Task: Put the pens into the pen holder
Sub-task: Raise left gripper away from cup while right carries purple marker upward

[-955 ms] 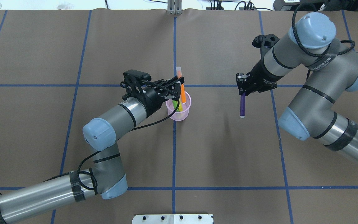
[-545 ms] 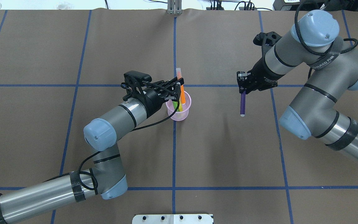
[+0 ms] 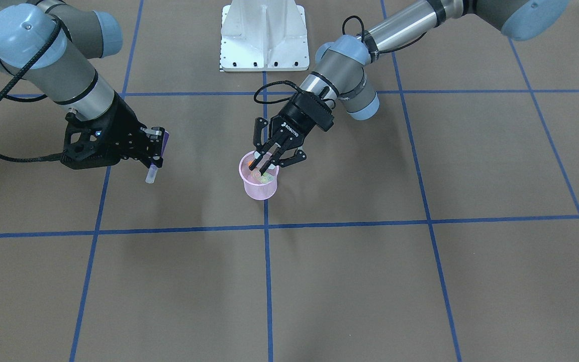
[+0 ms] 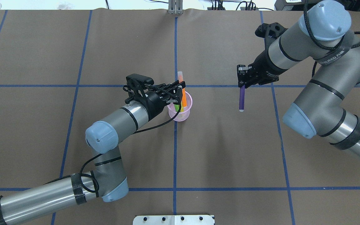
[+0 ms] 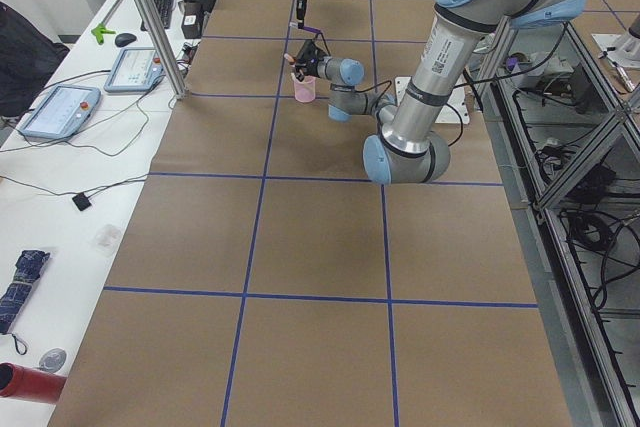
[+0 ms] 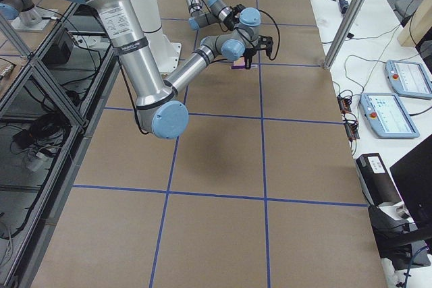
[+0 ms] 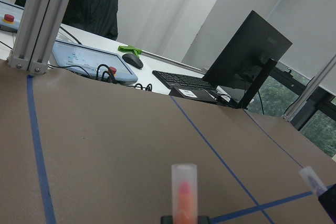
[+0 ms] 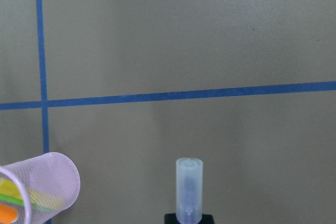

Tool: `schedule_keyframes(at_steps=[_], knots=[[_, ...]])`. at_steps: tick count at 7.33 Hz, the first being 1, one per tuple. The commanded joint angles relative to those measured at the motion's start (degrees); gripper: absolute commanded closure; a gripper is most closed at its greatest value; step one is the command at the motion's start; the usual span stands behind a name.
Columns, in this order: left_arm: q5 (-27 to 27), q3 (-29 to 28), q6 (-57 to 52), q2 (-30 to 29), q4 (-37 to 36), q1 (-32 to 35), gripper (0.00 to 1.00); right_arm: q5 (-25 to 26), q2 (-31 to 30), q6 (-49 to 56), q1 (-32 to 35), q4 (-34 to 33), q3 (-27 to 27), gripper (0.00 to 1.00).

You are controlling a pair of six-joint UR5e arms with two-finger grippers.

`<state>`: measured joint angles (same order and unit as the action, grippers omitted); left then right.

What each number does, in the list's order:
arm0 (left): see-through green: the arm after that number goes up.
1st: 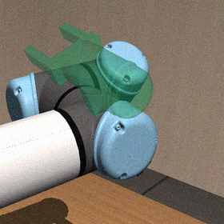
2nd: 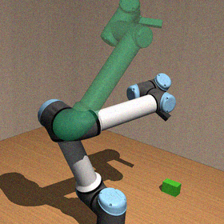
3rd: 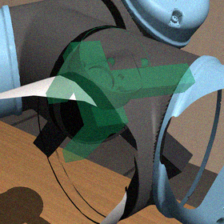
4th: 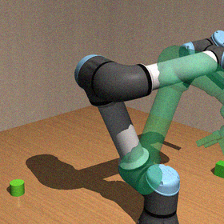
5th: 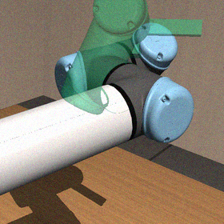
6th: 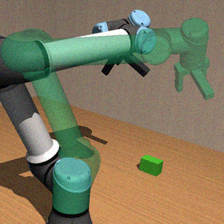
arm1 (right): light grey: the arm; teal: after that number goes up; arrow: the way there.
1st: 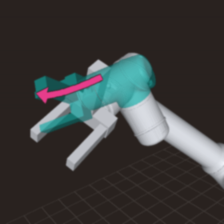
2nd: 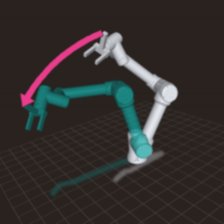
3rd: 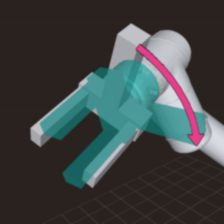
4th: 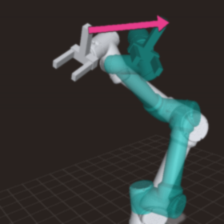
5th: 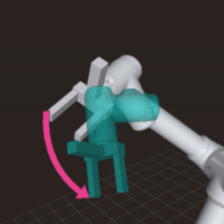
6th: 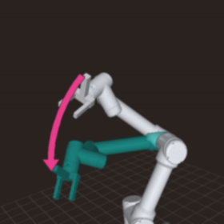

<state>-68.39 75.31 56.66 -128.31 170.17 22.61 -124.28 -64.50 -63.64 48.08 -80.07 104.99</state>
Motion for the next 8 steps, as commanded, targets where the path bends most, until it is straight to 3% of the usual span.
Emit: schedule_keyframes(at_steps=[1, 3, 5, 7, 8], knots=[[-0.1, 0.5, -0.1, 0.0, 0.0, 0.0, 0.26, 1.6, 1.4, 0.0, 0.3, 0.0, 1.4, 1.00], [-0.6, 2.1, -0.1, 0.0, -0.4, 0.2, 0.27, 4.1, 2.0, 0.1, 0.9, 0.1, 4.2, 1.00], [-3.6, 4.4, 0.1, 0.0, -2.4, 3.6, 0.28, 6.9, 2.7, 0.0, 1.0, 8.0, 4.3, 1.00], [-13.2, 9.2, 2.2, 1.1, -13.7, 10.4, 0.27, 9.7, 3.0, 0.1, 1.1, 9.1, 4.9, 1.00], [-19.0, 13.5, 2.6, 2.1, -24.0, 14.4, 0.26, 11.9, 3.2, 0.1, 0.6, 10.5, 4.8, 1.00]])
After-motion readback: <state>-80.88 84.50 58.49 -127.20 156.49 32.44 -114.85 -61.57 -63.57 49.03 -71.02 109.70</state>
